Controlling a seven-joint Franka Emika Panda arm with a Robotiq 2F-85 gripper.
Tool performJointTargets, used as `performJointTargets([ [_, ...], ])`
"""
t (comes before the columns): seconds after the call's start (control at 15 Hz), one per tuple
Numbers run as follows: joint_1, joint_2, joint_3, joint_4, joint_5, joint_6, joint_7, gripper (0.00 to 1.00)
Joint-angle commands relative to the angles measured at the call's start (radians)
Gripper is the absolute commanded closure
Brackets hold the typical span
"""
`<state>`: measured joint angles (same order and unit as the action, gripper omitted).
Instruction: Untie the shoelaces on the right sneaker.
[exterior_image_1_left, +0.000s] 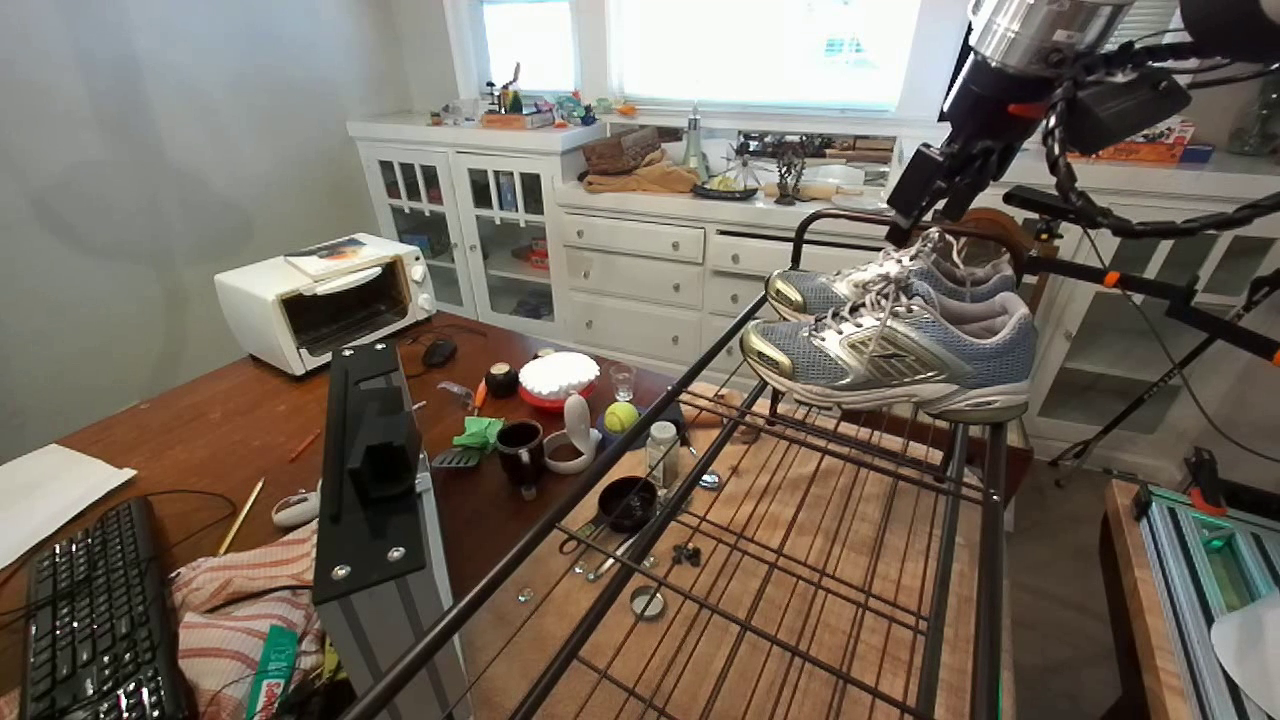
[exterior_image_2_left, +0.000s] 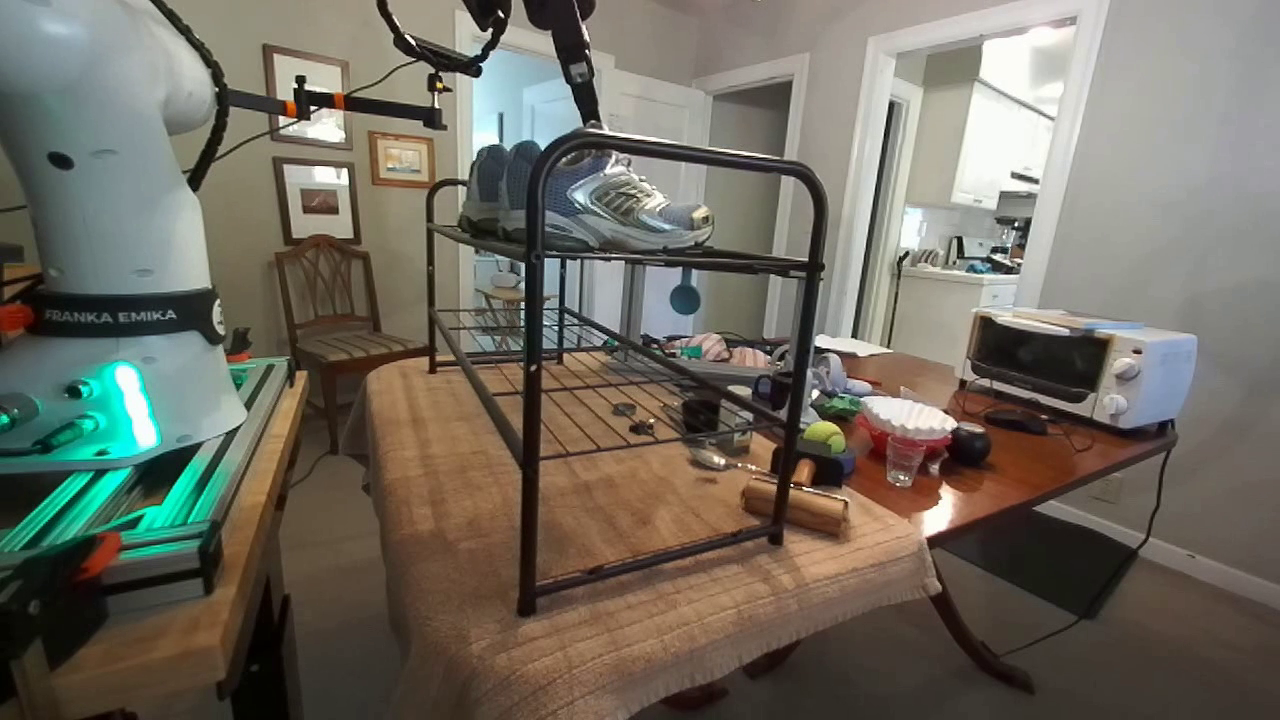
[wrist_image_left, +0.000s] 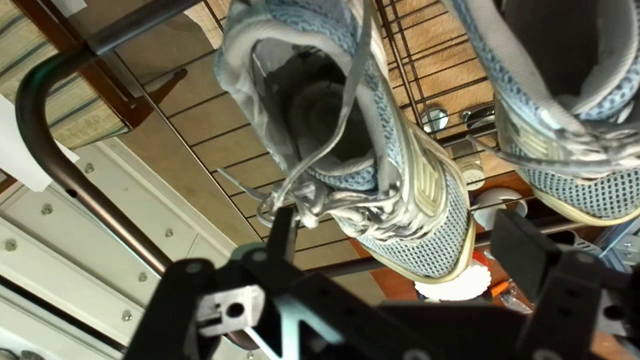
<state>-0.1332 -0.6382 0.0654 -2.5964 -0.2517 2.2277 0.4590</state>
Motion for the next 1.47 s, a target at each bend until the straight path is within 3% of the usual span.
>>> performJointTargets([
  [0.0,-0.009,-0.029,0.003,-0.02,0.023,-0.061,-0.053,0.0],
  [0.4,-0.027,-0.045,0.006,-0.023,-0.007,-0.155,-0.06,0.0],
  [0.6,-0.044,-0.036,0.024,-0.036,-0.072,-0.126,-0.06,0.0],
  [1.13,-0.051,-0.008,0.013,-0.033,-0.075,-0.126,-0.059,0.0],
  [1.27,-0.051,-0.006,0.013,-0.034,-0.073,-0.125,-0.059,0.28],
  [1.4,-0.051,-0.006,0.014,-0.034,-0.074,-0.124,-0.058,0.44],
])
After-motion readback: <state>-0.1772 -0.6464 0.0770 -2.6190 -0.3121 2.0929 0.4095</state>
